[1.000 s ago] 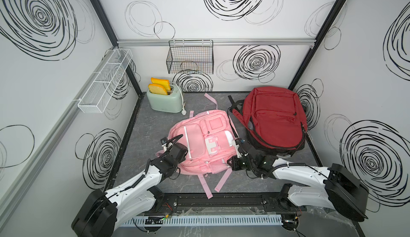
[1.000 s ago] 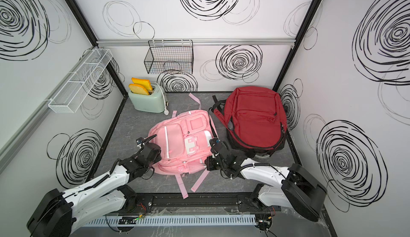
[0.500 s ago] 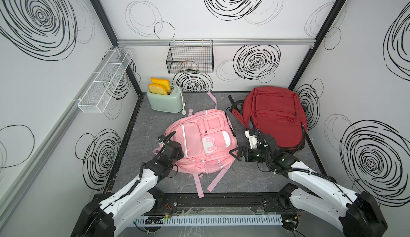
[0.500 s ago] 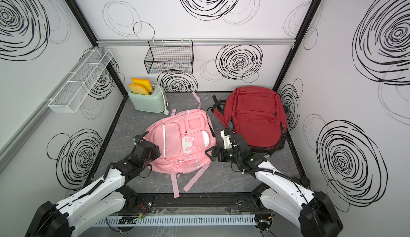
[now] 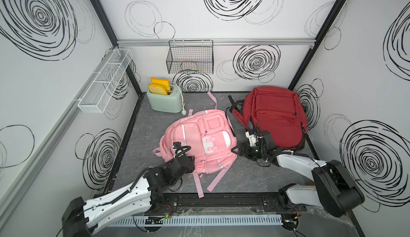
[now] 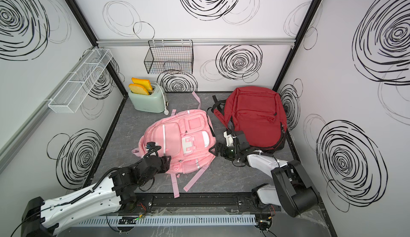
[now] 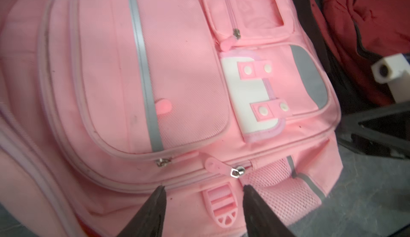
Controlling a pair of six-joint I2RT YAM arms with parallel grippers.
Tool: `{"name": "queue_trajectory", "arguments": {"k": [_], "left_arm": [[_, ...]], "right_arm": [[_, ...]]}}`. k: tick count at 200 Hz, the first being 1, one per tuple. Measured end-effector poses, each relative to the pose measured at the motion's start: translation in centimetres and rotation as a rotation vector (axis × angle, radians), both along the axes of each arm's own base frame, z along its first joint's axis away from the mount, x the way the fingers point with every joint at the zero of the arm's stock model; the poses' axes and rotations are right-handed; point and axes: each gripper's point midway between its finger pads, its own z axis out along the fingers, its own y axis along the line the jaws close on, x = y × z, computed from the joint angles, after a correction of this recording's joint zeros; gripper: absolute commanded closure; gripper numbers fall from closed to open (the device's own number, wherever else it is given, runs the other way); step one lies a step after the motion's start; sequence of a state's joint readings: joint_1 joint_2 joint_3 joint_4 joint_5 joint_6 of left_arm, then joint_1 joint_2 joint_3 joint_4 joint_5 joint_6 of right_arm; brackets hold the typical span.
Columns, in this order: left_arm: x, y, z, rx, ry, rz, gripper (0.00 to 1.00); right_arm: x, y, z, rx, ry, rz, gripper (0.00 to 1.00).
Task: Zip up the backpack
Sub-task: Adjust the backpack at the center of the board.
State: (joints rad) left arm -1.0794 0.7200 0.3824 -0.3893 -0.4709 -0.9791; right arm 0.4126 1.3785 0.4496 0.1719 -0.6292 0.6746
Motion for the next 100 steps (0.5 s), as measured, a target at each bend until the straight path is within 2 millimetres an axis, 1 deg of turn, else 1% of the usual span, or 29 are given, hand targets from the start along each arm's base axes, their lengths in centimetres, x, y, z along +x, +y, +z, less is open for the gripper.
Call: {"name": "queue_trajectory", "arguments": {"k": [19, 44, 52, 65, 77, 87, 100], "left_arm": [[-1.7, -1.5, -0.5, 0.005, 0.006, -0.070, 0.41], [-3.3, -2.1, -1.7, 0.015, 0.015, -0.120, 0.42], [-3.8, -2.2, -2.1, 0.015, 0.018, -0.132, 0.42], [-4.4, -2.1, -2.9, 0.022, 0.024, -0.145, 0.42], [-4.8, -2.0, -3.4, 0.022, 0.026, -0.157, 0.42], [-5.1, -2.0, -3.4, 0.012, 0.023, -0.166, 0.43], [-5.4, -2.1, -3.0, -0.008, 0.013, -0.176, 0.43]], "right_arm": [[0.8, 0.9, -0.2, 0.054, -0.005, 0.010, 0.01], [1.6, 2.1, 0.2, 0.140, -0.027, 0.025, 0.00], [1.9, 2.4, 0.4, 0.165, -0.035, 0.029, 0.02], [2.3, 2.9, 0.9, 0.204, -0.053, 0.039, 0.07], [2.4, 3.2, 0.9, 0.224, -0.051, 0.044, 0.14], [2.5, 3.3, 0.8, 0.235, -0.048, 0.046, 0.21], [2.7, 3.5, 0.8, 0.249, -0.052, 0.048, 0.34]]}}
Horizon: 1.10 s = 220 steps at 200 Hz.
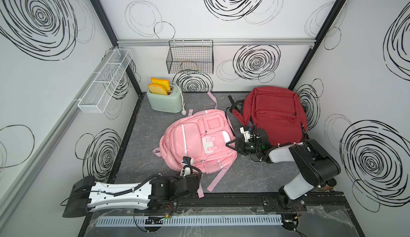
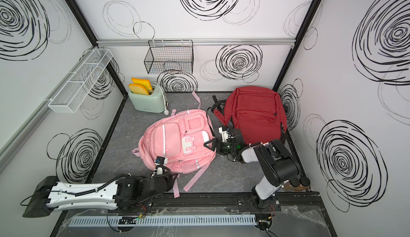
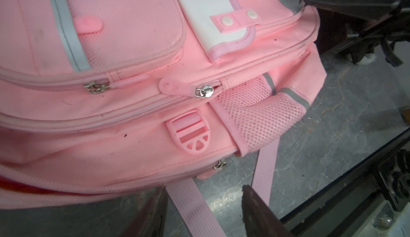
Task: Zip up the backpack
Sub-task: Adjust the backpack at the center of the board.
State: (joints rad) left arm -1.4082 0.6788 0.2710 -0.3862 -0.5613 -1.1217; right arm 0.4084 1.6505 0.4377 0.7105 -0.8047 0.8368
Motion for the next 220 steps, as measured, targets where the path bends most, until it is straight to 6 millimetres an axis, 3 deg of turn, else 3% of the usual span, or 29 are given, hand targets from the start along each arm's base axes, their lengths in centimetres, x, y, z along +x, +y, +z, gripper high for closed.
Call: {"name": "queue_trajectory", "arguments": {"k": [47, 89, 130, 166, 220], "left_arm": [[-0.4, 0.5, 1.1, -0.050, -0.016, -0.005, 0.45], [-0.5, 1.2, 1.3, -0.023, -0.030, -0.002, 0.45], [-0.6, 0.6, 3.1, 0.034, -0.066, -0.005, 0.44], [-0.9, -0.7, 4.9, 0.085, -0.110, -0.014, 0.43], [-0.5, -1.6, 6.0, 0.137, -0.158, 0.022, 0.41]], "right_arm": [[0.0, 0.9, 0.8, 0.062, -0.005, 0.018, 1.00], [-0.8, 1.5, 2.5, 0.017, -0.042, 0.019, 1.00], [-1.3, 2.3, 7.5, -0.041, -0.153, 0.001, 1.00], [-1.0, 0.7, 11.8, -0.096, -0.210, -0.095, 1.00], [0.3, -2.0, 14.6, -0.195, -0.196, -0.251, 1.00]]}}
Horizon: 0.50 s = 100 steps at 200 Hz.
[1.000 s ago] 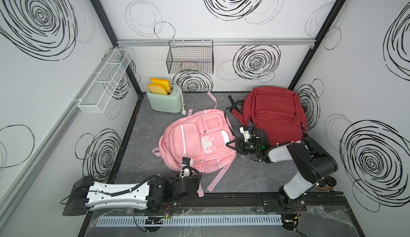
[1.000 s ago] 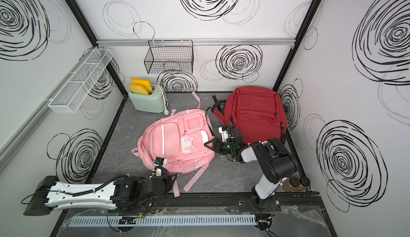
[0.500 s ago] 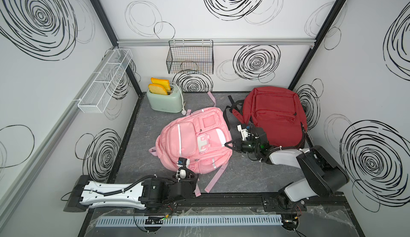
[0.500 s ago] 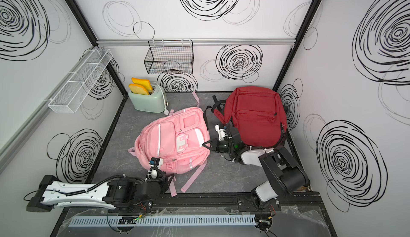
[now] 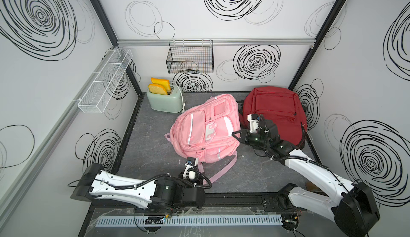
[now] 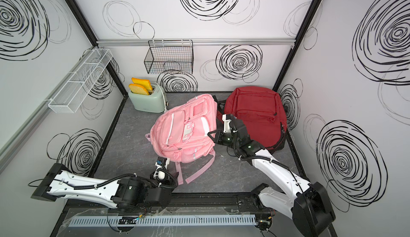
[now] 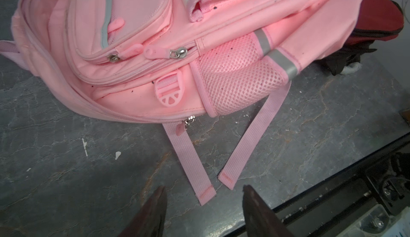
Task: Zip up the backpack
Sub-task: Adjust the backpack at the center of the board.
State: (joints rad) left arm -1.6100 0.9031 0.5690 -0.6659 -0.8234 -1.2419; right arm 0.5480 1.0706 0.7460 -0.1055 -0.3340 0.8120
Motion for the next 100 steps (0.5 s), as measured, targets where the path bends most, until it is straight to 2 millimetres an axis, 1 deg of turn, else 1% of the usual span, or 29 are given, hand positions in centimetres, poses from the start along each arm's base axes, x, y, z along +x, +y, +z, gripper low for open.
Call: {"name": "queue_trajectory", "arguments": {"k": [23, 44, 86, 100], "left_arm": [[0.2, -0.1, 0.2, -0.008, -0.015, 0.008, 0.40], [0.3, -0.2, 0.1, -0.078, -0.031, 0.002, 0.39], [1.3, 1.0, -1.1, -0.237, -0.061, -0.015, 0.38], [1.7, 1.2, -1.1, -0.274, -0.068, -0.010, 0.38]], "right_arm": [[0.2, -0.4, 0.7, -0.014, 0.012, -0.026, 1.00], [0.1, -0.4, 1.2, -0.021, 0.025, -0.025, 1.00], [-0.2, -0.6, 2.2, -0.022, 0.050, -0.016, 1.00], [-0.3, -0.6, 2.6, -0.019, 0.057, -0.011, 1.00]]}}
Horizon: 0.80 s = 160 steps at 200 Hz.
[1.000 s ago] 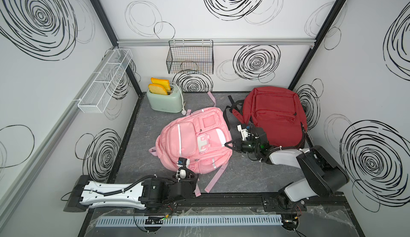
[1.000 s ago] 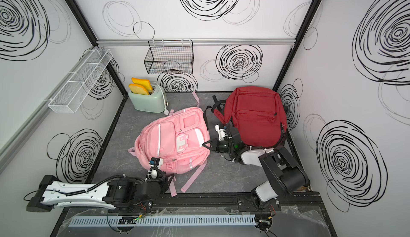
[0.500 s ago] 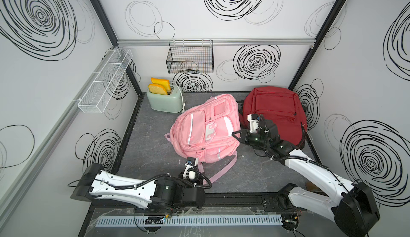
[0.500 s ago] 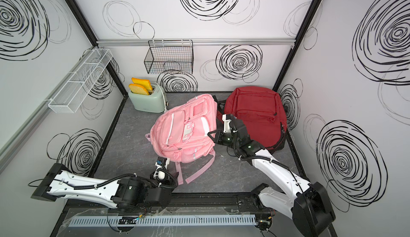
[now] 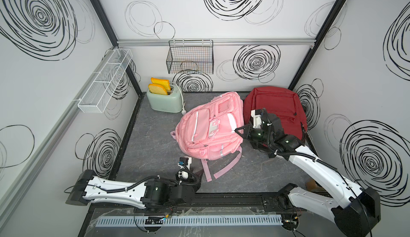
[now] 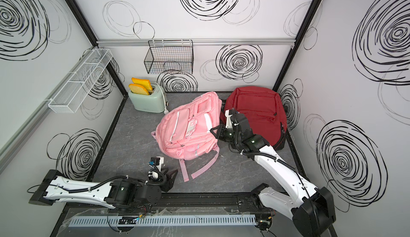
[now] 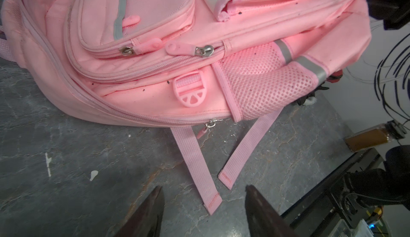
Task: Zip up the backpack
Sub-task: Adjust the backpack at the center of the board.
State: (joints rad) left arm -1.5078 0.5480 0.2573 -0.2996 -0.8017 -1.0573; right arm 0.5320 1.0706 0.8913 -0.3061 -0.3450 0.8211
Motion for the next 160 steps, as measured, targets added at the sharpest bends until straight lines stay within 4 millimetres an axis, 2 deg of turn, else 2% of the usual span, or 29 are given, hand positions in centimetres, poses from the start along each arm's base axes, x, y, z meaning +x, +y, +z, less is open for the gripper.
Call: {"name": "queue_trajectory", "arguments": {"k": [42, 98, 160], "left_arm": [[0.7, -1.0, -0.3, -0.044, -0.005, -0.028, 0.41], [1.3, -1.9, -3.1, -0.031, 0.036, -0.073, 0.41], [2.2, -3.1, -1.4, -0.121, -0.011, -0.126, 0.39]], "right_arm": [[0.0, 0.0, 1.0, 0.010, 0.012, 0.008, 1.00], [0.1, -0.1, 1.5, 0.030, 0.022, 0.018, 1.00], [-0.1, 0.0, 1.6, 0.059, 0.042, 0.040, 1.00]]}}
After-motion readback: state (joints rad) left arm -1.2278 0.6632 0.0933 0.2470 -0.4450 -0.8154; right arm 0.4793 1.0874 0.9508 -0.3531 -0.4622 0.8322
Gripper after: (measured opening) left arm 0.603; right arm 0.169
